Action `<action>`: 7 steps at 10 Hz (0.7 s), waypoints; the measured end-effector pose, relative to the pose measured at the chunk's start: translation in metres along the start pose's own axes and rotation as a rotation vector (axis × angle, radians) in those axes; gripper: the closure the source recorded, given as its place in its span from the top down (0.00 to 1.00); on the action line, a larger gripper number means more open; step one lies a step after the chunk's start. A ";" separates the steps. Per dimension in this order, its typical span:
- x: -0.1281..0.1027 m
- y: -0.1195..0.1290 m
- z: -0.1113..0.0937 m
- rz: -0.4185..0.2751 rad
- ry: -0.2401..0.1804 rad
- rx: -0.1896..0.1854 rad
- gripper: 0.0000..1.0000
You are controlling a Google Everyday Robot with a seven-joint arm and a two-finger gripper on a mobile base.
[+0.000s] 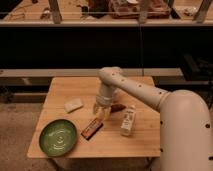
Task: Place the eraser on the white sponge
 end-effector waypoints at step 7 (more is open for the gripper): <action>0.000 0.019 0.042 -0.045 0.122 -0.026 0.80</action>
